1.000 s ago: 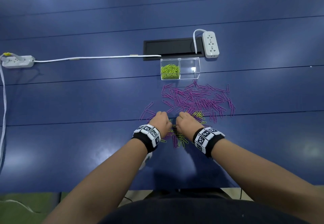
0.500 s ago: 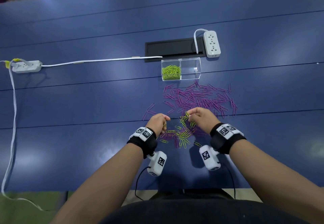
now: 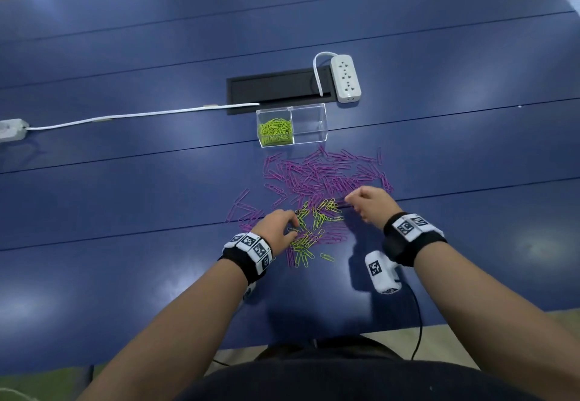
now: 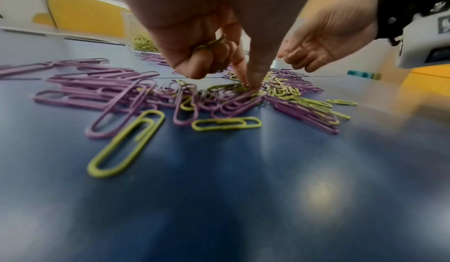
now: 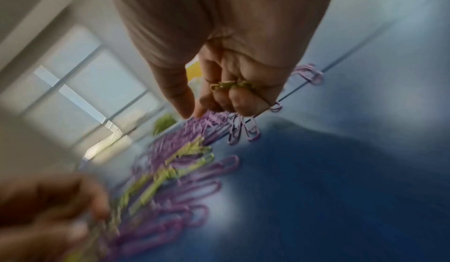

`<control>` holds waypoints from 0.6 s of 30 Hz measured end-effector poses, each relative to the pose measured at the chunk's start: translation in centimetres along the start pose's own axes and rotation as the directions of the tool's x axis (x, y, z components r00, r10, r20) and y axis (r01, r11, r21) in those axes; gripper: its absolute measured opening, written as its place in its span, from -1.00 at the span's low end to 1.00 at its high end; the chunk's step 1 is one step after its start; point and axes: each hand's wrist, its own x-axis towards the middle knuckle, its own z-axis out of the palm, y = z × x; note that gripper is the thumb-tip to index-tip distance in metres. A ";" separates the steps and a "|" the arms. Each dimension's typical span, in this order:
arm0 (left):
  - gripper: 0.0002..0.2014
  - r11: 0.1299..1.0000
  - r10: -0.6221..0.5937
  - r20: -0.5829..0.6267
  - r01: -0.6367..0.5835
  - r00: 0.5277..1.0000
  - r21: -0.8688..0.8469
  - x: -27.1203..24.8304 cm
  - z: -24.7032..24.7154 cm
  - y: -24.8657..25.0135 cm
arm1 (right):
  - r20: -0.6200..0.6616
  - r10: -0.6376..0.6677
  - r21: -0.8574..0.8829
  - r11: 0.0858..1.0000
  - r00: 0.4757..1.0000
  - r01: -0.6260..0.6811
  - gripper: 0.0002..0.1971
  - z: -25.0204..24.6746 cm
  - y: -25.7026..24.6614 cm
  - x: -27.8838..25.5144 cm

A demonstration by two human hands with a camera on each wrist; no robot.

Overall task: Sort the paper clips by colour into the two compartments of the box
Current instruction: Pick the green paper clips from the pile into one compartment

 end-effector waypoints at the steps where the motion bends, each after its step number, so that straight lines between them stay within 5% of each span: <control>1: -0.86 0.999 0.005 0.013 -0.005 1.000 0.037 0.0 0.0 0.0 | 0.009 -0.089 -0.194 0.977 0.996 0.089 -0.97 0.2 0.0 0.0; 4: -0.88 0.994 0.001 0.029 -0.005 1.000 0.108 0.2 0.1 0.3 | 0.114 -0.242 -0.468 0.843 0.964 0.267 -0.79 1.3 -0.4 0.1; 8: -0.92 0.991 -0.033 0.075 0.023 0.997 0.129 0.4 0.3 0.5 | 0.197 -0.240 -0.637 0.705 0.950 0.311 -0.73 2.2 -0.6 0.7; 13: -0.93 0.995 -0.078 0.048 0.076 0.996 0.057 0.2 0.6 0.5 | 0.175 -0.275 -0.618 0.717 0.945 0.323 -0.87 2.5 0.1 0.5; 18: -0.93 0.942 -0.244 -0.103 0.211 0.964 -0.261 0.0 0.4 0.3 | 0.094 -0.264 -0.527 0.805 0.960 0.273 -0.88 1.8 0.6 0.6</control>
